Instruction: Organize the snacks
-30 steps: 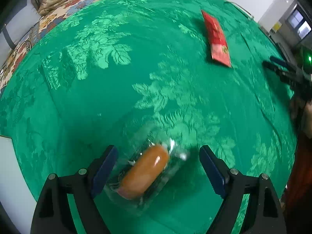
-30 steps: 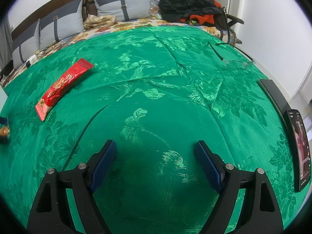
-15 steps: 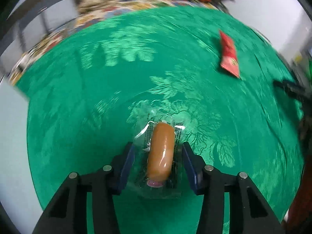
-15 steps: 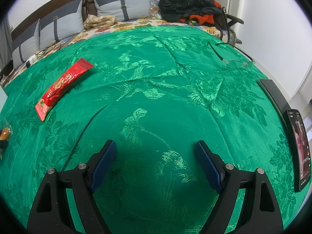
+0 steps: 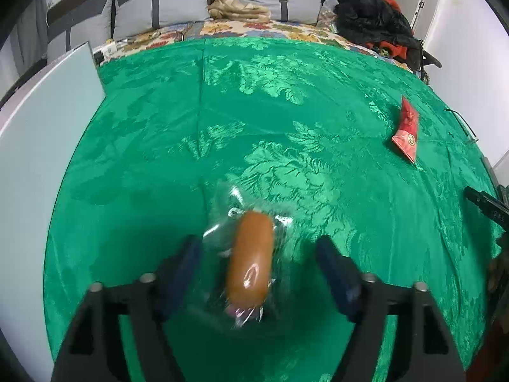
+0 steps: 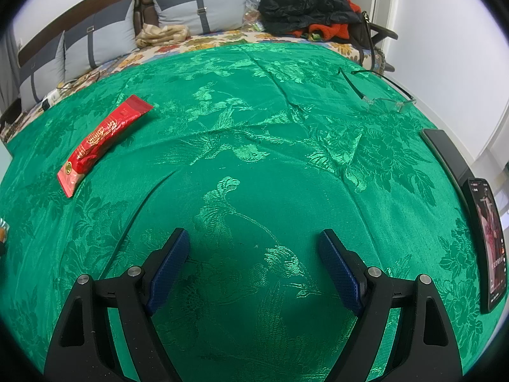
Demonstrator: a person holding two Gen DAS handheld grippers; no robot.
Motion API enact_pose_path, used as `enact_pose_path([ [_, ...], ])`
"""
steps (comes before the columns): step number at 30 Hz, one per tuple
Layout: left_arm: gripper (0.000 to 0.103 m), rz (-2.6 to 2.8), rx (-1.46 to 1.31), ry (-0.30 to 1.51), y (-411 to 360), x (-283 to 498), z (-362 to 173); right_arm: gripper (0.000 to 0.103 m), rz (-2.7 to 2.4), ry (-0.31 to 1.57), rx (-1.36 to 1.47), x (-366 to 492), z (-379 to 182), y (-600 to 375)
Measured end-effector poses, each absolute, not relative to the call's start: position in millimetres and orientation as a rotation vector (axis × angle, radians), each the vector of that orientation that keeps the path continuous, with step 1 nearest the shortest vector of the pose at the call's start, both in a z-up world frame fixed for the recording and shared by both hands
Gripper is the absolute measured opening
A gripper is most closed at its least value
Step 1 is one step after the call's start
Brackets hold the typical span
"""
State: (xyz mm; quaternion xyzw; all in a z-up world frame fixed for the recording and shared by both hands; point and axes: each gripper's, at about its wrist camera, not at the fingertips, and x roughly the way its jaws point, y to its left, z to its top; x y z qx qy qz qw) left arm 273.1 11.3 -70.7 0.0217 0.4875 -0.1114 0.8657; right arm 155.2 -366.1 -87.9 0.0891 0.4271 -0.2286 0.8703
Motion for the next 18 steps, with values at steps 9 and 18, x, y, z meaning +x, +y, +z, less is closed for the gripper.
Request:
enact_pose_path([
  [9,0.1,-0.156,0.073,0.961,11,275,-80,0.086,-0.478,0.893,0.186,155,-88,-366],
  [18,0.103,-0.136,0.067,0.959,11,277,-82,0.086,-0.478,0.893,0.186,155,-88,-366],
])
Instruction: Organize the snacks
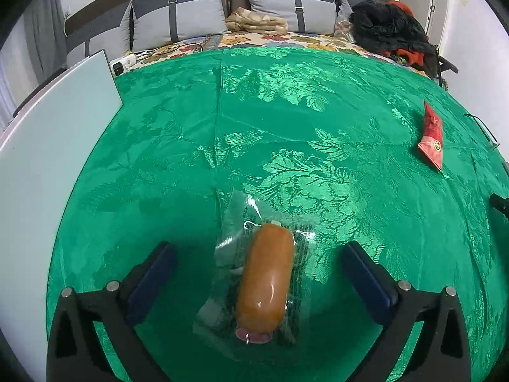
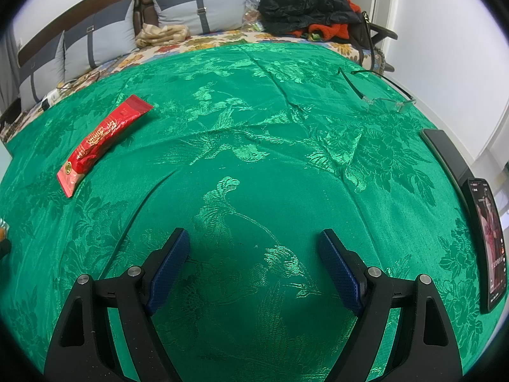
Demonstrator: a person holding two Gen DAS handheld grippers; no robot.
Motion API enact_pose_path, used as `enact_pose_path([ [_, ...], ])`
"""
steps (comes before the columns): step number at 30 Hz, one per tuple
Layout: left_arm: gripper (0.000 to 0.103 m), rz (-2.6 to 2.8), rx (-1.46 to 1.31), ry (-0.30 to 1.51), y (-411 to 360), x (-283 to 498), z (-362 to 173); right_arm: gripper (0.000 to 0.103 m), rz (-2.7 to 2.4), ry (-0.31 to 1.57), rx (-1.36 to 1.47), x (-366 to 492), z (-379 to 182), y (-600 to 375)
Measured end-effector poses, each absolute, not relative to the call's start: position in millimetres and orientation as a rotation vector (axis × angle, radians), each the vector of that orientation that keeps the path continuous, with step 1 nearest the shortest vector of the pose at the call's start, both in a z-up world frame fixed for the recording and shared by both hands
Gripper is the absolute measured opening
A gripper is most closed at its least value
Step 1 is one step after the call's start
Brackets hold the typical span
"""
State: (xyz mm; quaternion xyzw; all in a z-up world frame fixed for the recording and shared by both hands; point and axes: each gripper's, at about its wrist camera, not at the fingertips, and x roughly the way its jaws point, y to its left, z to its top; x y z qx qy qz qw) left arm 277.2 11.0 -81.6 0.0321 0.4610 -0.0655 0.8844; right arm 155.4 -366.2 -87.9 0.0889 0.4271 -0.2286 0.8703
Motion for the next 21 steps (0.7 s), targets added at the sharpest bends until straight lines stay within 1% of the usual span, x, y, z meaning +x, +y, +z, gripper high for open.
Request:
enact_pose_path([
  [17,0.103,-0.136,0.068,0.959,11,277,-82,0.087,-0.472,0.897,0.195,154,-89,-369],
  [19,0.103,-0.136,0.067,0.959,11,277,-82,0.087,-0.457,0.932,0.247,159,-84,-371],
  [21,0.103,-0.136,0.068,0.959,11,277,-82,0.087,-0.38,0.901,0.378,165,-74,-368],
])
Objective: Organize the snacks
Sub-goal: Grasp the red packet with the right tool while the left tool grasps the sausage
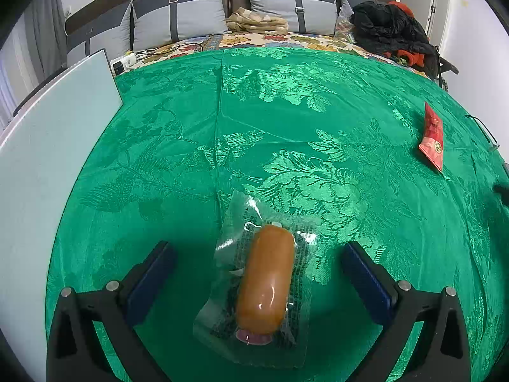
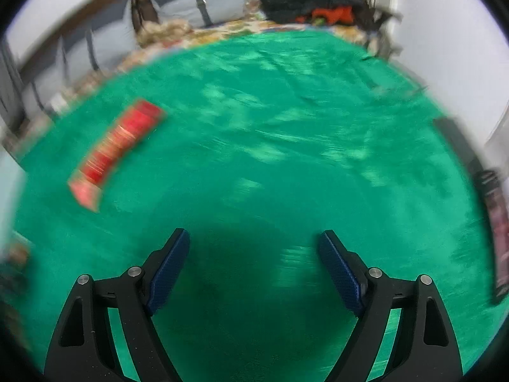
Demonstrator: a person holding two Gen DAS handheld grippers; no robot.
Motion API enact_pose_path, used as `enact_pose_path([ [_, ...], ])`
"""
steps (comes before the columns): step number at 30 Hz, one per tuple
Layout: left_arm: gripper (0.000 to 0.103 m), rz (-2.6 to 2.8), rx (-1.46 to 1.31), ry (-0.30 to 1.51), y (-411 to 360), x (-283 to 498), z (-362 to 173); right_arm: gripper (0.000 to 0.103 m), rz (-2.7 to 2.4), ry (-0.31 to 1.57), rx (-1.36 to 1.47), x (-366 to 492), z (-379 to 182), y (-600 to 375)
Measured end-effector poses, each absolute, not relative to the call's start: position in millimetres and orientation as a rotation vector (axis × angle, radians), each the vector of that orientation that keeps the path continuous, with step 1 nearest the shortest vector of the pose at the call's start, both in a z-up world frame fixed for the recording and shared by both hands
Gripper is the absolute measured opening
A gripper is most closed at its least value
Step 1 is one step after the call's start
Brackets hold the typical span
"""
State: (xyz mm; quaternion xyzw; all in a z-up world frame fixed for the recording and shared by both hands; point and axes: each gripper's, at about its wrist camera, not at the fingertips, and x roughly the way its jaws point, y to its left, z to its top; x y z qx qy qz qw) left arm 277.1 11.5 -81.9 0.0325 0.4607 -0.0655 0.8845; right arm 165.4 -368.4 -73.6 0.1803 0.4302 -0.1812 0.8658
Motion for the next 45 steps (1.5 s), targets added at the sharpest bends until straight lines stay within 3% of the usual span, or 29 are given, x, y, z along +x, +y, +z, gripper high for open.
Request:
enact_pose_path([
  [3,0.103,-0.136,0.068,0.959,11,277,-82,0.087,-0.243,0.843,0.504,195,-55,-347],
  [12,0.103,-0.137,0.067,0.958,12,277,-82,0.083,-0.297,1.053,0.358,310,-85,-283],
  [13,0.103,-0.136,0.067,0.958,12,277,-82,0.076,-0.312,1.054,0.302,312,-85,-276],
  [14,0.103,-0.137,0.067,0.958,12,277,-82,0.038,-0.317,1.055,0.267,311,-86,-272],
  [15,0.103,-0.136,0.067,0.958,11,277,-82,0.027,-0.326,1.05,0.245,309,-86,-270],
  [24,0.103,-0.136,0.067,0.958,11,277,-82,0.026,-0.16,0.961,0.217,248,-64,-264],
  [32,0.103,-0.204,0.105,1.014,12,280,-80,0.026,-0.064,0.969,0.39,150,-66,-277],
  [38,0.074,-0.218,0.12,1.066,21,284,-72,0.026,-0.093,0.936,0.508,91,-69,-292],
  [40,0.044,-0.257,0.152,1.058,16,279,-69,0.026,-0.09,0.925,0.541,85,-69,-290],
  [43,0.032,-0.292,0.143,1.081,18,277,-64,0.026,-0.071,0.924,0.538,84,-65,-282],
  [45,0.032,-0.289,0.055,1.101,32,272,-64,0.026,-0.059,0.918,0.538,83,-62,-279],
])
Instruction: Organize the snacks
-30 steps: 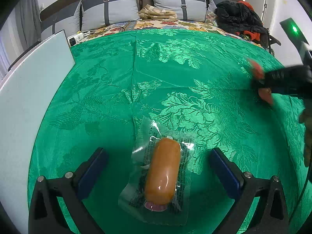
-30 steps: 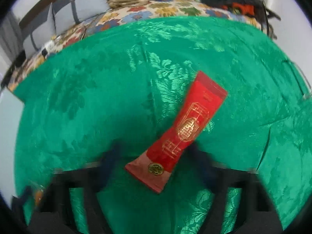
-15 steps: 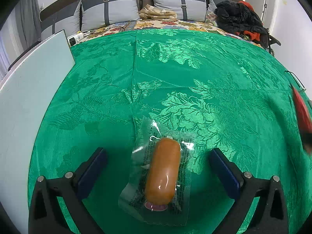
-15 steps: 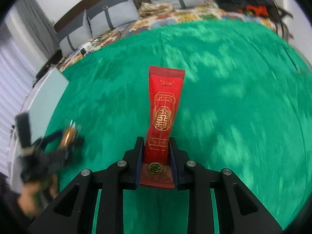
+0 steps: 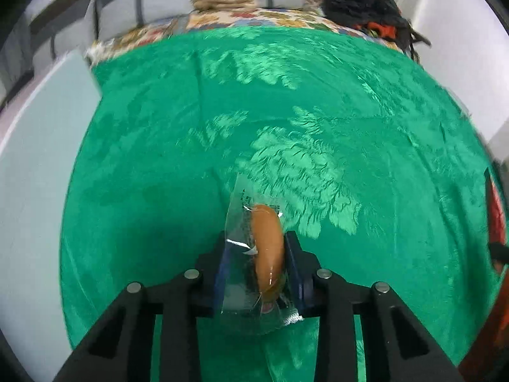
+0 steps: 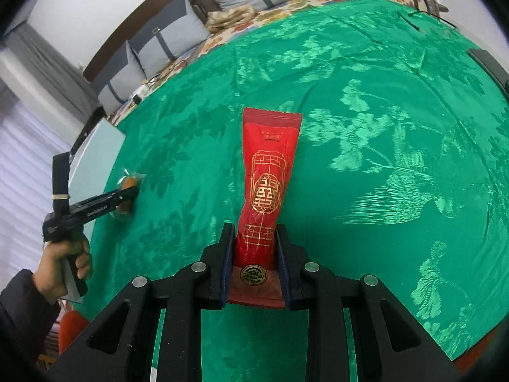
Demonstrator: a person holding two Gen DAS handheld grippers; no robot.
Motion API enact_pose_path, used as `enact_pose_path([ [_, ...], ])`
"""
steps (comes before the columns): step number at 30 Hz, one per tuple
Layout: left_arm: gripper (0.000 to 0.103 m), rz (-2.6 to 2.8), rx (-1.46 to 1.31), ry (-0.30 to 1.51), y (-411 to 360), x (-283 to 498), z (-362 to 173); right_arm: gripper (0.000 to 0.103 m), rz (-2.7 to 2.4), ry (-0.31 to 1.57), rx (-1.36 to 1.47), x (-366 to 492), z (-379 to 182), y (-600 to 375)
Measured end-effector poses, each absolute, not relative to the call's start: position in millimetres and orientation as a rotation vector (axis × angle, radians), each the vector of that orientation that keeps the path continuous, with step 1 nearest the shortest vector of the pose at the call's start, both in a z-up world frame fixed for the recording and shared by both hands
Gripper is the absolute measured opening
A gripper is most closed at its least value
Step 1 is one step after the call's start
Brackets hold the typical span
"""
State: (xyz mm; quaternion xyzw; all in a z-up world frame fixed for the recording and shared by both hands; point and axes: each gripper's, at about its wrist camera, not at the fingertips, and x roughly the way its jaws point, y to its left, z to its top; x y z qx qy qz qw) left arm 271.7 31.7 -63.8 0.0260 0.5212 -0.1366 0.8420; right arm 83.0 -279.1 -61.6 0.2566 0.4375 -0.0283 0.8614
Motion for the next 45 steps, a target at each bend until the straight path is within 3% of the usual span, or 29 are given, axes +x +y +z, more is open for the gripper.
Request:
enact_pose_path([
  [10,0.029,-0.294,-0.375,0.955,88,200,-15,0.026,0.044,0.926,0.592,88,-55,-250],
  [15,0.029,-0.294,-0.515,0.829,131,163,30,0.026,0.159,0.897,0.53,111,-21,-203],
  [21,0.029,-0.198,-0.584,0.701,225,131,87,0.026,0.395,0.851,0.398,167,44,-94],
  [27,0.03,0.027,-0.479,0.759,314,121,87,0.026,0.644,0.877,0.3,229,79,54],
  [30,0.036,0.123,-0.424,0.817,334,118,71,0.033,0.685,0.927,0.24,250,70,114],
  [31,0.044,0.164,-0.407,0.842,339,117,64,0.043,0.69,0.958,0.22,256,63,130],
  [32,0.051,0.195,-0.397,0.865,343,115,58,0.061,0.7,0.997,0.212,261,54,143],
  [34,0.075,0.258,-0.391,0.881,352,104,50,0.063,0.69,1.054,0.214,261,40,155],
  [44,0.096,0.481,-0.131,0.792,331,83,85,0.066,0.568,0.983,0.076,243,56,136],
  [45,0.103,0.528,-0.124,0.794,328,82,90,0.067,0.552,0.974,0.059,243,59,137],
])
